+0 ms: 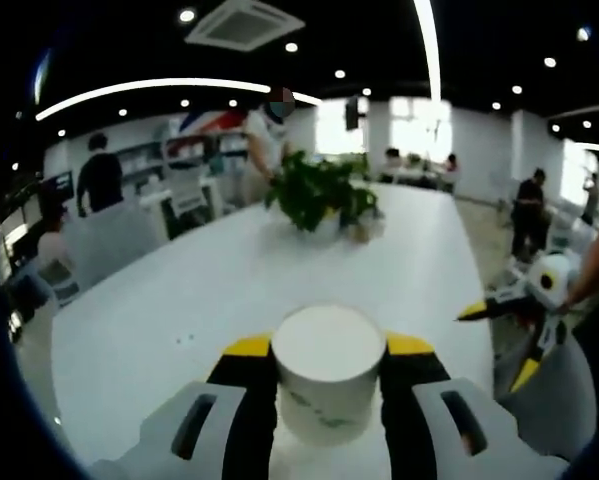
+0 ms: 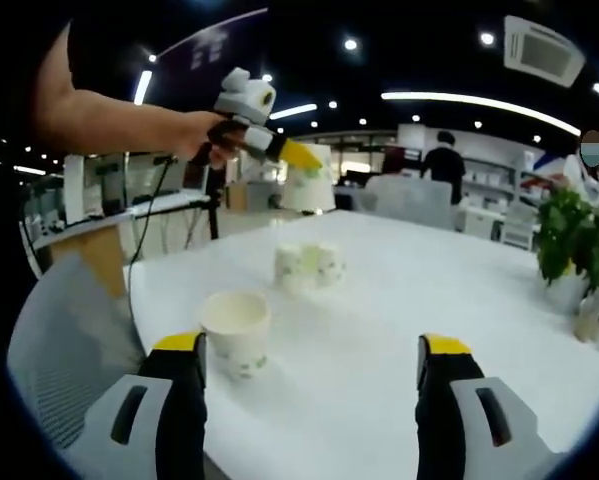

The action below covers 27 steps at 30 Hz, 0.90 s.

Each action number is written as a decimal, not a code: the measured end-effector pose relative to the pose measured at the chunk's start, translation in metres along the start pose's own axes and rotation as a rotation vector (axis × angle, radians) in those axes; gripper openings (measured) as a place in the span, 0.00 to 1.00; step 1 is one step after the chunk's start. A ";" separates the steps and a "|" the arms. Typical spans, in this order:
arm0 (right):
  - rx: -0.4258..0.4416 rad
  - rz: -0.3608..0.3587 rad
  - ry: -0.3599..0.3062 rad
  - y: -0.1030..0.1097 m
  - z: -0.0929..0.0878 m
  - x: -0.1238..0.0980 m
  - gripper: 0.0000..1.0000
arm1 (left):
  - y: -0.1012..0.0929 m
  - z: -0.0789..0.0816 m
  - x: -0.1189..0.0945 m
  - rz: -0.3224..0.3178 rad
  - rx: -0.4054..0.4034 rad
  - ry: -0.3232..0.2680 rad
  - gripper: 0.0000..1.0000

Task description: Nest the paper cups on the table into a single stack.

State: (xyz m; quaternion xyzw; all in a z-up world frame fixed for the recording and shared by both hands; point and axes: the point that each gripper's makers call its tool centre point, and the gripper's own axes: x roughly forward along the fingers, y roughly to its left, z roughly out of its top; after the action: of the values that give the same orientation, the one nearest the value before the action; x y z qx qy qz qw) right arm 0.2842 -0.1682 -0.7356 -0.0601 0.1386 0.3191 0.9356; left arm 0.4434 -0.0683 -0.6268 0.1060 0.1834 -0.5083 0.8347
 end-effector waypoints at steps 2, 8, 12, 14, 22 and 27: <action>0.009 -0.003 -0.002 -0.001 0.000 0.000 0.85 | -0.005 0.002 -0.002 -0.011 0.006 -0.006 0.39; 0.024 -0.001 -0.004 -0.002 0.000 0.000 0.84 | -0.011 0.004 -0.004 -0.026 0.011 -0.011 0.39; 0.028 -0.003 -0.006 -0.003 0.000 -0.001 0.84 | -0.017 0.005 -0.005 -0.035 0.021 -0.015 0.39; 0.028 -0.003 -0.006 -0.003 0.000 -0.001 0.84 | -0.020 0.006 -0.006 -0.040 0.012 -0.018 0.39; 0.025 -0.003 -0.006 -0.002 0.000 -0.001 0.84 | -0.033 0.009 -0.012 -0.046 0.026 -0.033 0.39; 0.021 -0.002 -0.006 -0.001 0.000 -0.001 0.84 | -0.039 0.009 -0.016 -0.047 0.025 -0.040 0.39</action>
State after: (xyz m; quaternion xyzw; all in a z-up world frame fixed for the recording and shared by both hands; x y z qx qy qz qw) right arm 0.2841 -0.1696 -0.7354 -0.0495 0.1393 0.3167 0.9369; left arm 0.4041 -0.0768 -0.6116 0.1019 0.1626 -0.5320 0.8247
